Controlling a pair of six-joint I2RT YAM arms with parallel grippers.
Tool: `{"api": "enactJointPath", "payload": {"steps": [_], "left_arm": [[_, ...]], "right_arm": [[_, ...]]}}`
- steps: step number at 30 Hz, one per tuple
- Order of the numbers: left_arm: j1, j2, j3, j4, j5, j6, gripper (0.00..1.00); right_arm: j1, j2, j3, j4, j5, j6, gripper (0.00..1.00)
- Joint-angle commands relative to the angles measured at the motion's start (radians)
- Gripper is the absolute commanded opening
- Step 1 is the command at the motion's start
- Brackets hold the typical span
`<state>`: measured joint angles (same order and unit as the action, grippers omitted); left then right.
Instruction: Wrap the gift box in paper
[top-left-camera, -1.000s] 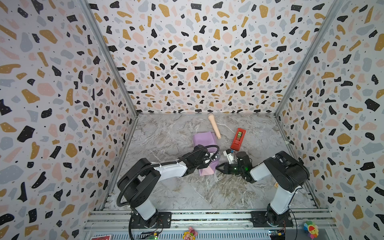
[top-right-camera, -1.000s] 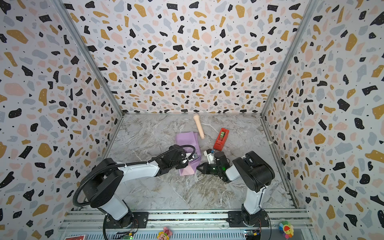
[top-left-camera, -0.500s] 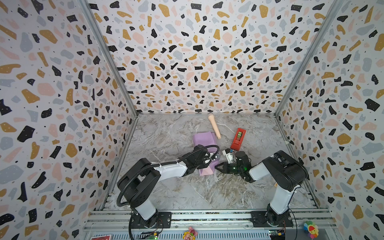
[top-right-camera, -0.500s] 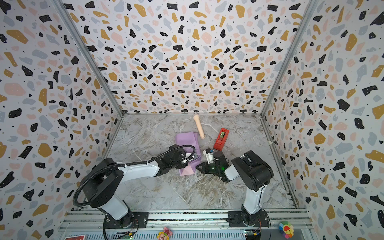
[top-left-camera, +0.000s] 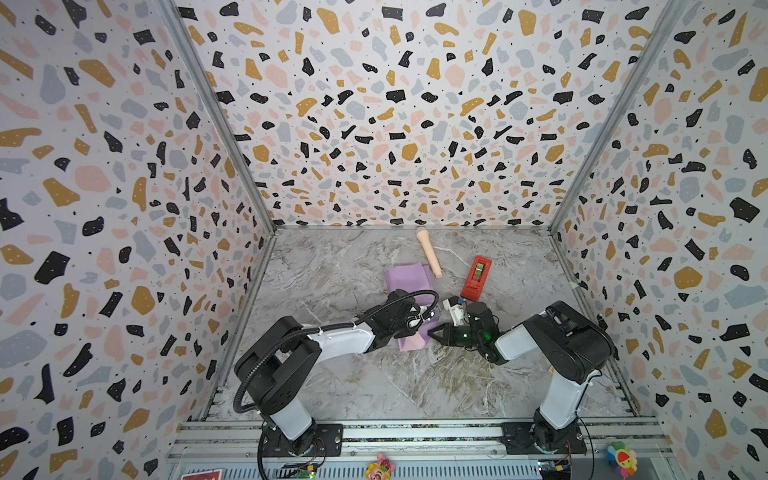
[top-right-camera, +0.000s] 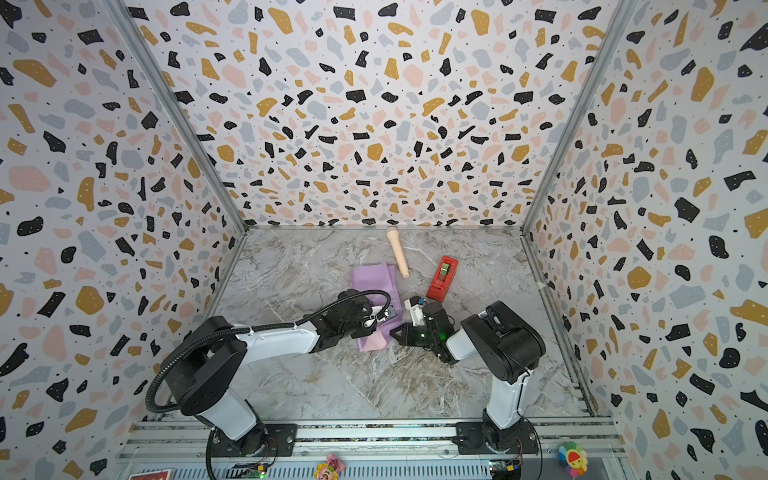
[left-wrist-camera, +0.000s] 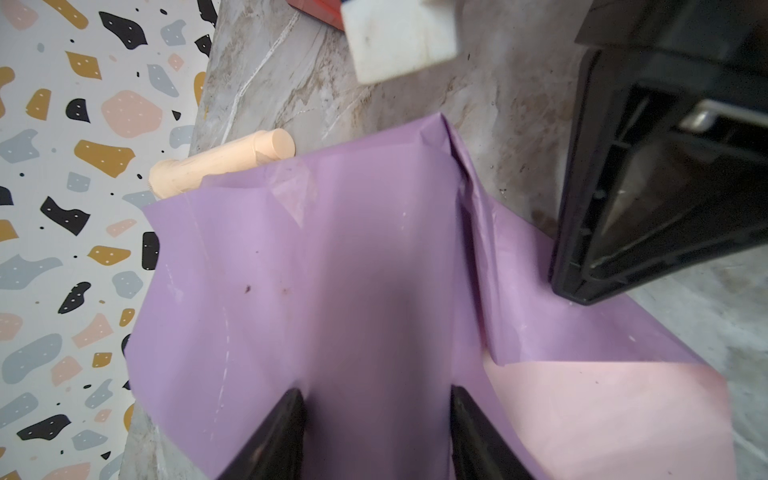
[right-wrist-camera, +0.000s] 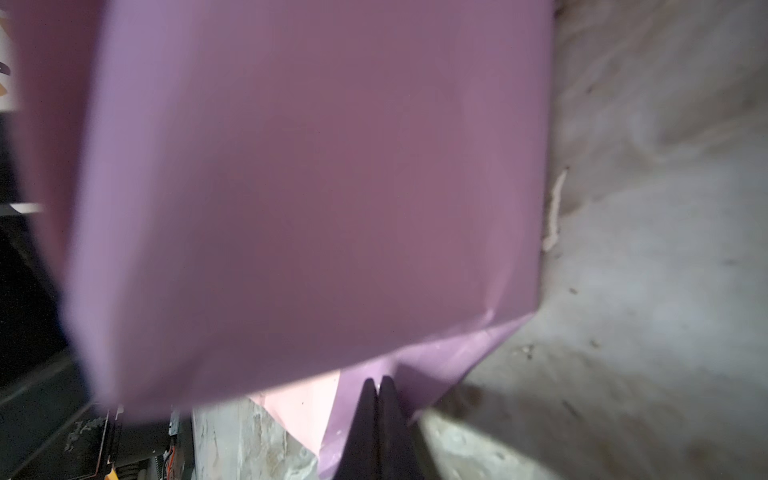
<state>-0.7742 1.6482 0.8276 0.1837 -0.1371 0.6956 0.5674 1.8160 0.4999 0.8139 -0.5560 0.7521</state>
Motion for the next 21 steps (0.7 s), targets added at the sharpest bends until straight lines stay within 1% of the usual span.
{"api": "enactJointPath", "payload": {"steps": [1,6,11,21], "left_arm": [[0.011,0.039,0.002,-0.075,-0.002,-0.011,0.54],[0.011,0.038,0.004,-0.073,-0.002,-0.013,0.54],[0.011,0.038,0.004,-0.073,-0.002,-0.014,0.54],[0.011,0.035,0.001,-0.075,-0.001,-0.015,0.53]], "right_arm": [[0.031,-0.006,-0.02,-0.148,0.041,0.033,0.0],[0.051,-0.043,-0.066,-0.156,0.053,0.094,0.0],[0.075,-0.069,-0.086,-0.172,0.067,0.12,0.0],[0.063,-0.036,-0.052,-0.179,0.05,0.113,0.0]]}}
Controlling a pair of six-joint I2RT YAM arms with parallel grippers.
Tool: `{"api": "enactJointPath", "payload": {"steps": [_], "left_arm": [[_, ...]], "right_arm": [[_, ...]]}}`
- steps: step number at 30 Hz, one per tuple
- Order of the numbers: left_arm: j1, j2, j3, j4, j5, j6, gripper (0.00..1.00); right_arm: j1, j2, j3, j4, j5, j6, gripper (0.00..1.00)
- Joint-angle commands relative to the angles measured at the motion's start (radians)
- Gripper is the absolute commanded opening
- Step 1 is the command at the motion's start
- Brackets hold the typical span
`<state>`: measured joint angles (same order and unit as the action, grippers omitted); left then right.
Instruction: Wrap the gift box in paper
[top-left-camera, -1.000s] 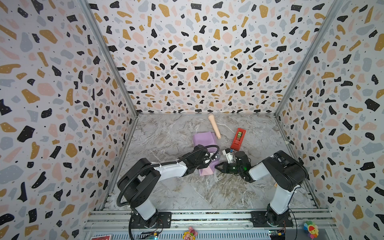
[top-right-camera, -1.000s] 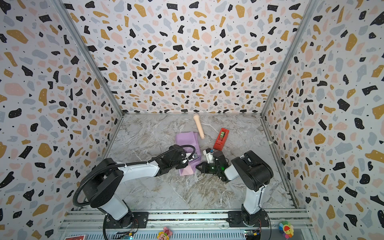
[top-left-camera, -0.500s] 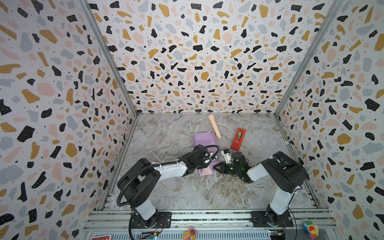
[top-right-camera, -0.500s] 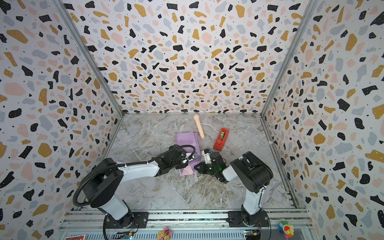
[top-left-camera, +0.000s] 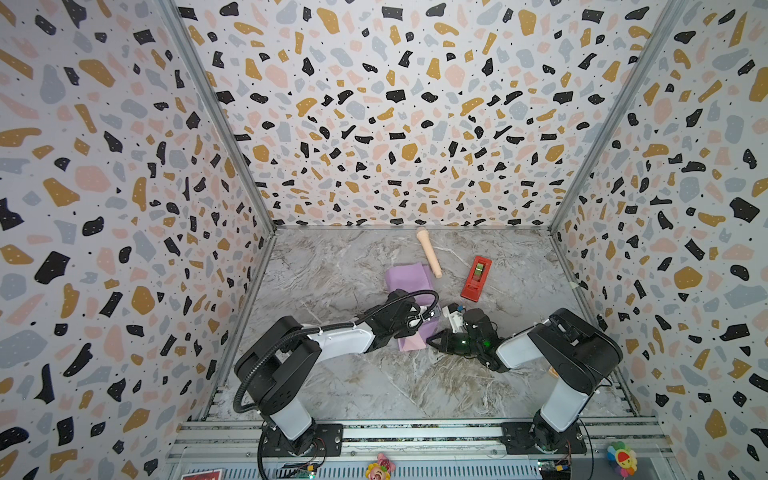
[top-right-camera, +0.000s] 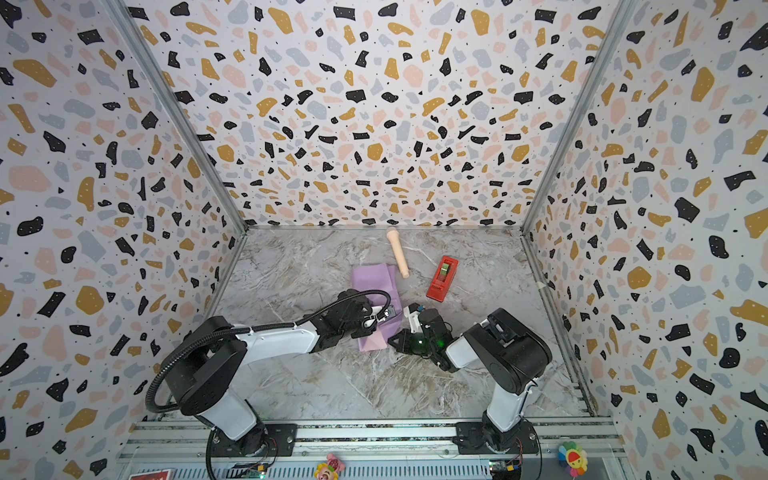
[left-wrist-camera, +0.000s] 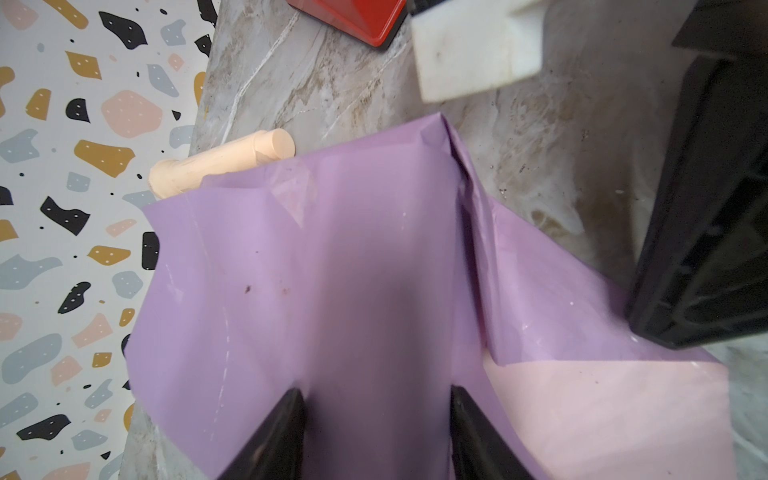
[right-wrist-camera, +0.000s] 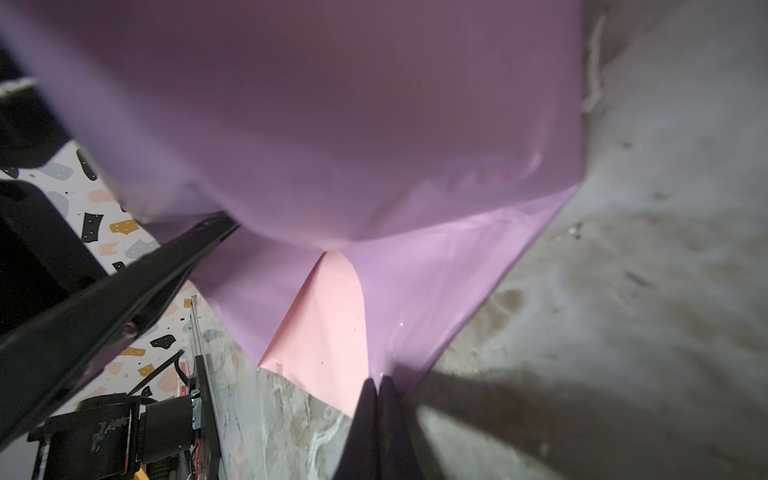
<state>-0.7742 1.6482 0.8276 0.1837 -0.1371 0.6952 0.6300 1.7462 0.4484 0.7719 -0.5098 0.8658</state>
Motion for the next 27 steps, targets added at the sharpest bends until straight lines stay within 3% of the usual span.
{"api": "enactJointPath", "payload": {"steps": [1,14,27], "left_arm": [[0.012,0.035,0.002,-0.075,0.0,-0.015,0.53],[0.011,0.038,0.004,-0.076,0.0,-0.014,0.54],[0.011,0.039,0.005,-0.078,0.001,-0.014,0.53]], "right_arm": [[-0.007,0.036,0.006,-0.142,0.005,-0.006,0.0],[-0.098,0.058,0.078,-0.175,0.002,-0.066,0.0],[-0.12,0.044,0.093,-0.172,-0.015,-0.07,0.0]]}}
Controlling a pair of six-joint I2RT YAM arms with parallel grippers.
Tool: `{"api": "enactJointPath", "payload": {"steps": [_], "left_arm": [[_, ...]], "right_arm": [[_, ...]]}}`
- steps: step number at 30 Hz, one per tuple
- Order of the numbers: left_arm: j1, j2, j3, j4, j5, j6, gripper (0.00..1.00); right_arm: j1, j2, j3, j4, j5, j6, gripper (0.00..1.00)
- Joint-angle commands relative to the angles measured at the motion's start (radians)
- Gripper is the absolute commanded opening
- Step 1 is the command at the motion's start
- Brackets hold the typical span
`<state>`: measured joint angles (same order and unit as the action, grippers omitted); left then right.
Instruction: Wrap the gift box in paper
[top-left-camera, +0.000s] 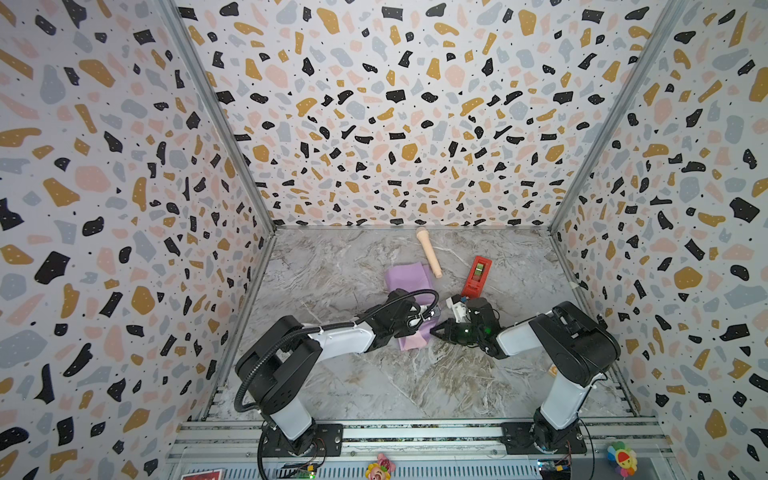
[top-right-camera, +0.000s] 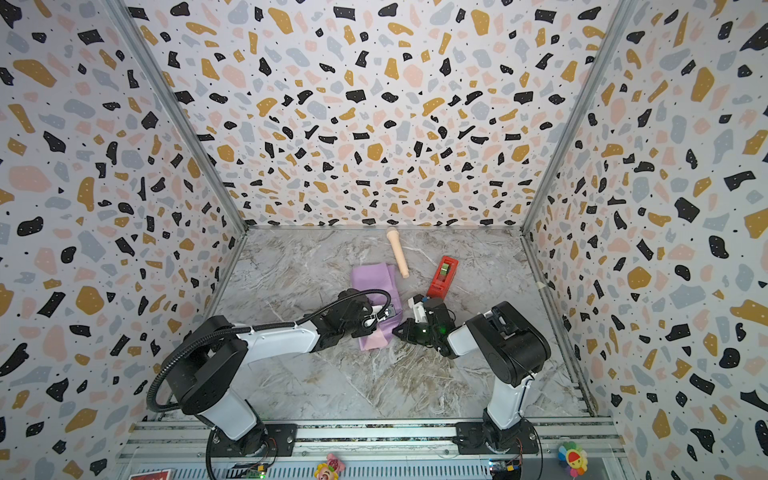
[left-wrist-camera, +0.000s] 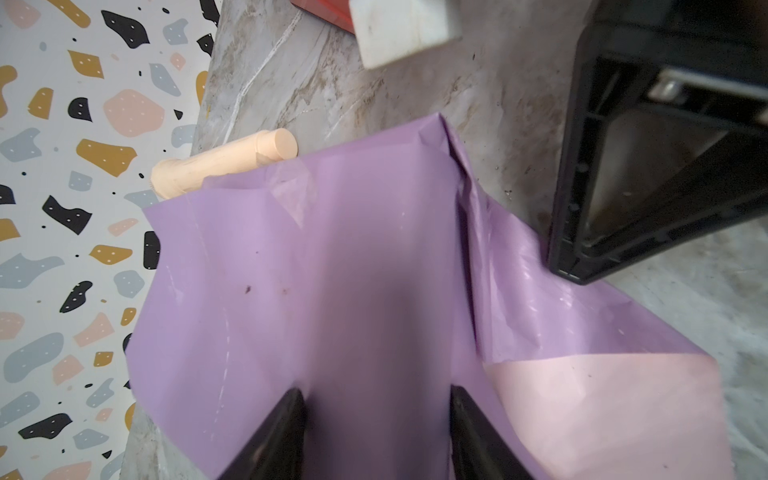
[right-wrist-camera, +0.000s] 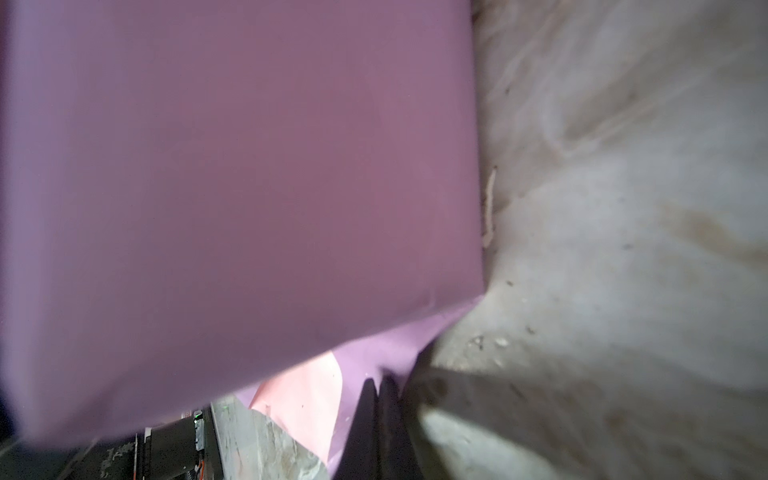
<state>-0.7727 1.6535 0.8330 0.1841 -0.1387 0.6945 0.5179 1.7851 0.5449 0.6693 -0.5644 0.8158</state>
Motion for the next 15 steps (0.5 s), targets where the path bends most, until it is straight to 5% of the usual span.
{"api": "enactJointPath", "payload": {"steps": [1,15], "left_arm": [[0.01,0.034,0.0,-0.078,0.002,-0.013,0.53],[0.011,0.034,0.002,-0.08,0.003,-0.012,0.53]], "right_arm": [[-0.008,0.005,-0.009,-0.065,0.04,-0.02,0.0],[-0.03,-0.049,0.017,-0.033,-0.012,-0.012,0.0]]}}
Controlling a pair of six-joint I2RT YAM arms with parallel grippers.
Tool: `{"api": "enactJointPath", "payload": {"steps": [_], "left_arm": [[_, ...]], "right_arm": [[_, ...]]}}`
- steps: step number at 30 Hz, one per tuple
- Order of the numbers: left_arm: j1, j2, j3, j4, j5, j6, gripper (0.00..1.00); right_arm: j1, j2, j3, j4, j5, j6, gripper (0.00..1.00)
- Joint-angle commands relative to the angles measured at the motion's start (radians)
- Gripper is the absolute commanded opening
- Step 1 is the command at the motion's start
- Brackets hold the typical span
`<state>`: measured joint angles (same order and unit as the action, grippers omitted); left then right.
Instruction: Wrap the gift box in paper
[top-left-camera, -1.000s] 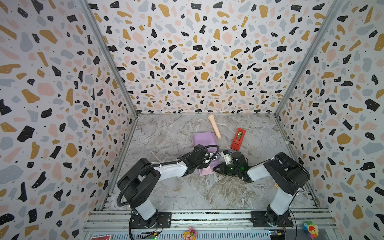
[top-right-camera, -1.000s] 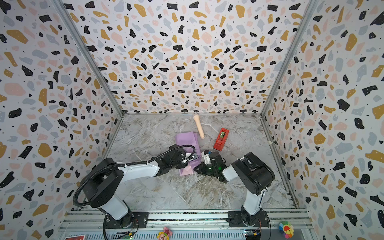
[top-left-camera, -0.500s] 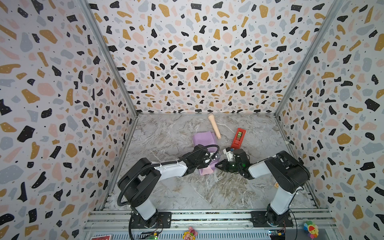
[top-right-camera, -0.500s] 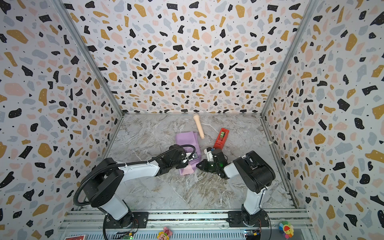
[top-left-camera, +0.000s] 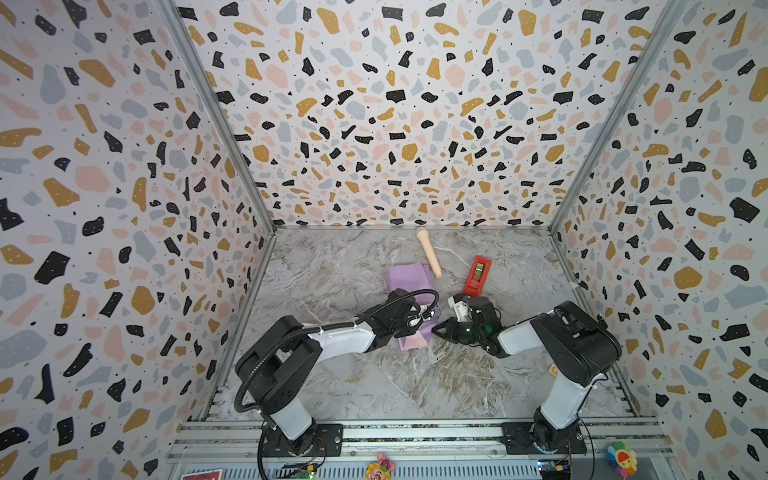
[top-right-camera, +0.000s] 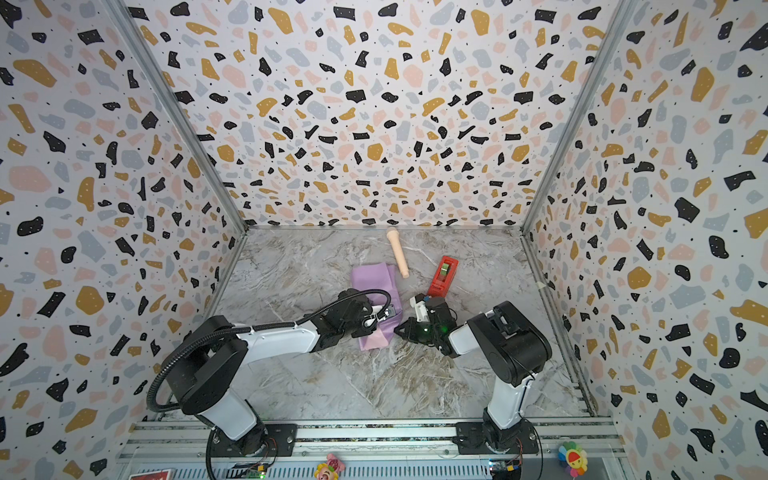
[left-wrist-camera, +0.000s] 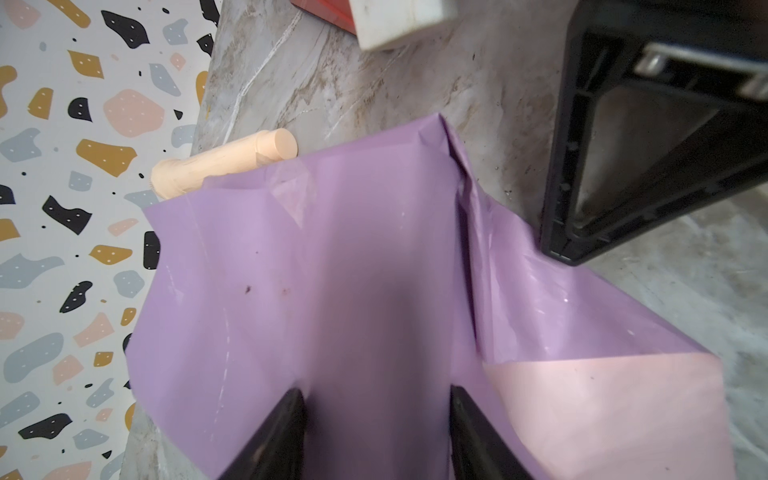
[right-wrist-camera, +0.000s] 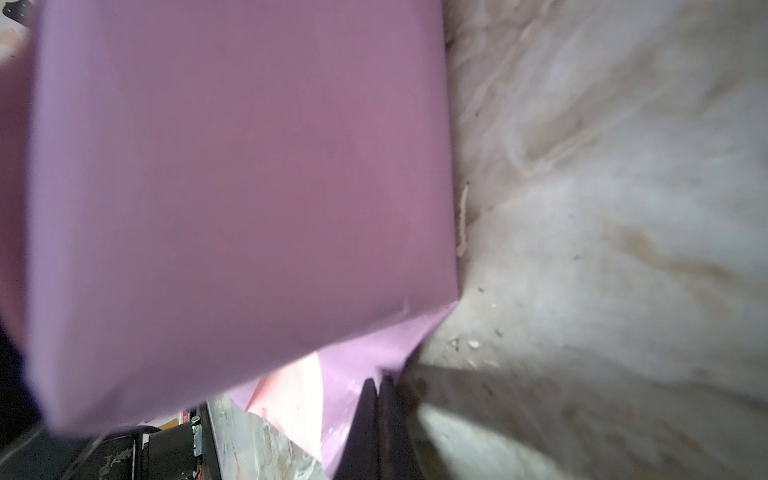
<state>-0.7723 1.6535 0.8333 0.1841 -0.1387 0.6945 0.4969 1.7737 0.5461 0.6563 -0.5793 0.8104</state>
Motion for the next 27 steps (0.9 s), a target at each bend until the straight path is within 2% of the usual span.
{"api": "enactJointPath", "payload": {"steps": [1,14,27], "left_arm": [[0.011,0.034,0.001,-0.08,0.003,-0.012,0.53],[0.011,0.039,0.003,-0.082,0.007,-0.012,0.53],[0.011,0.037,0.004,-0.083,0.005,-0.013,0.53]], "right_arm": [[-0.009,-0.035,0.017,-0.017,-0.002,-0.005,0.0],[-0.008,0.027,0.018,0.011,-0.024,-0.004,0.0],[0.036,0.006,-0.023,-0.028,-0.007,-0.004,0.0]]}}
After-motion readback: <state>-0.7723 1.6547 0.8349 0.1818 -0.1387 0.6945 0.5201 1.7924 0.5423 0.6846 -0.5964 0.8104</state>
